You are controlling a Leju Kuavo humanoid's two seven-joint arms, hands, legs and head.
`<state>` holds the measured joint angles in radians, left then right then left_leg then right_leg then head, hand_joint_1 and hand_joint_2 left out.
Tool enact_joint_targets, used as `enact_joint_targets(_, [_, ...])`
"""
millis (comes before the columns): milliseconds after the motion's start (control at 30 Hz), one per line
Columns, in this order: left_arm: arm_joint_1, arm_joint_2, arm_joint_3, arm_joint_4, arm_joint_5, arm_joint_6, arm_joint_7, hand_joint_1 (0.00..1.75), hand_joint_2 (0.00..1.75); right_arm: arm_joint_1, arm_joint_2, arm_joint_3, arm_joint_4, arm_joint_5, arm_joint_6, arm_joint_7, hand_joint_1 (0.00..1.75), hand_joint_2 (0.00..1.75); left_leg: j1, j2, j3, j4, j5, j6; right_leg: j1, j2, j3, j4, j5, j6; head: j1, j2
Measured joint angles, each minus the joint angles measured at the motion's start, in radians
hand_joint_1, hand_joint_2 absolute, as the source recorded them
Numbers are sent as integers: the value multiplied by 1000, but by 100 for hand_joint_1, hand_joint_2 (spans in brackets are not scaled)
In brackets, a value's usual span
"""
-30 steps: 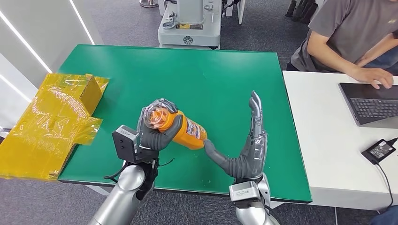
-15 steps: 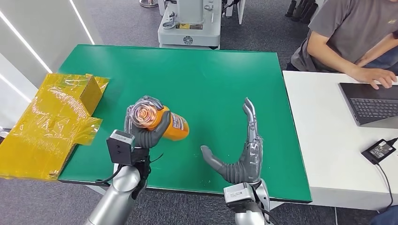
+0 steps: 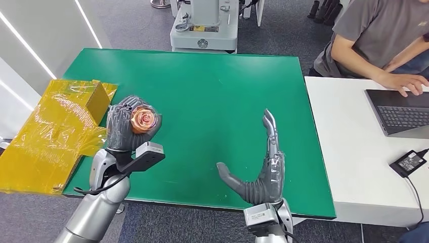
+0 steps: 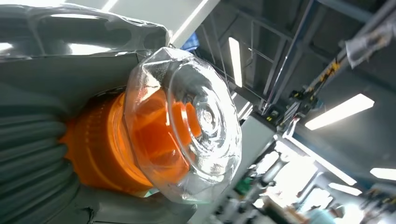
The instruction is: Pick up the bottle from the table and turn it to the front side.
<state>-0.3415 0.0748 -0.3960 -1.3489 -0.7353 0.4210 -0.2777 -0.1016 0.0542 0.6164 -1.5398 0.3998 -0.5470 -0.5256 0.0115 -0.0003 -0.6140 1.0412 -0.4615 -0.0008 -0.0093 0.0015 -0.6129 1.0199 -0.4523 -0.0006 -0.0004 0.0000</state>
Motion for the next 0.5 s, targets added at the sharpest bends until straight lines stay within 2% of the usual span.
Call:
enact_joint_targets(133, [-33, 46, -1, 64, -98, -14, 23, 175, 175, 13, 0, -3, -16, 11, 5, 5, 0, 175, 0, 0, 0, 0, 0, 0, 0, 0, 0, 0, 0, 0, 0, 0])
enact_joint_targets(300, [-71, 76, -5, 121, -166, -28, 61, 175, 175, 21, 0, -8, -29, 14, 9, 8, 0, 175, 0, 0, 0, 0, 0, 0, 0, 0, 0, 0, 0, 0, 0, 0])
enact_joint_targets(400, [-126, 86, -18, 201, -256, -44, 96, 175, 175, 26, 0, -17, -40, 15, 10, 11, 0, 175, 0, 0, 0, 0, 0, 0, 0, 0, 0, 0, 0, 0, 0, 0])
enact_joint_targets(500, [-203, 91, -34, 326, -318, -57, 84, 175, 175, 34, 0, -22, -49, 16, 9, 10, 0, 175, 0, 0, 0, 0, 1, -1, 0, 0, 0, 0, 1, -1, 0, 0])
